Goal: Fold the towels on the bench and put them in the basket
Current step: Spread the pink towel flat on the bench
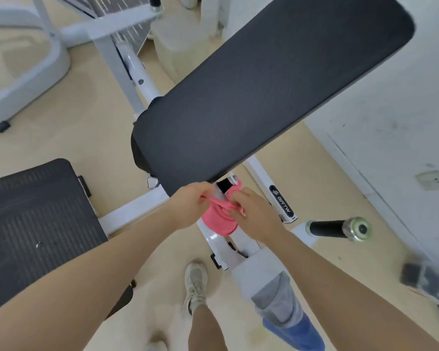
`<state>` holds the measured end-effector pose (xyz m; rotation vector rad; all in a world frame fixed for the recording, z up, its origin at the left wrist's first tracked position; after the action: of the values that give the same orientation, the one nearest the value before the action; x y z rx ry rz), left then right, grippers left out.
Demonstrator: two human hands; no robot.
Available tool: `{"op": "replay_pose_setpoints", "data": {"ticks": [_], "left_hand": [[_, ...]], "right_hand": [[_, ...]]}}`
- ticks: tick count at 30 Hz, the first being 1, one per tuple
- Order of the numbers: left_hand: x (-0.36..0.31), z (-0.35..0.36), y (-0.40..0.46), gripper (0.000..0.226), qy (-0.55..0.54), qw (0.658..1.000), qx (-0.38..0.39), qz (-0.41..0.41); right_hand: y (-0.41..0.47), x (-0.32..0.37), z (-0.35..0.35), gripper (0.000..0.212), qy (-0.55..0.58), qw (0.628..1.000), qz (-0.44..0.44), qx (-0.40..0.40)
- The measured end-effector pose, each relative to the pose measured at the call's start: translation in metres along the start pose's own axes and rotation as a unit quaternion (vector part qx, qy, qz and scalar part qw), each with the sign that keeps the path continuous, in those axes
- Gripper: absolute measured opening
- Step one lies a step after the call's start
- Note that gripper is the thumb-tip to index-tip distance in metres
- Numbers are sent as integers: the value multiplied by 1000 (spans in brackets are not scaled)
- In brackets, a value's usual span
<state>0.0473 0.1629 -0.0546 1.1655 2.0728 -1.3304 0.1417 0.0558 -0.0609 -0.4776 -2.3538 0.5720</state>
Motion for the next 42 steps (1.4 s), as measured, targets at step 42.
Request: {"op": "replay_pose_setpoints", "data": {"ticks": [42], "left_hand": [[-445,686,-444,19,96,861,359,348]], "right_hand": [[-939,-30,292,29,311,772,343,-435]]}}
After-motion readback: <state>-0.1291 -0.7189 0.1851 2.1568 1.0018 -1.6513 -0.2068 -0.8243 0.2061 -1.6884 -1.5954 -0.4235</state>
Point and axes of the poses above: each hand's wrist, its own y-axis towards the middle knuckle, its own z-axis out of the palm, x = y × z, the point moved 6 cm from there along y, towards the middle knuckle, and after that the axes turned 15 degrees about x, right-handed, at the moved point
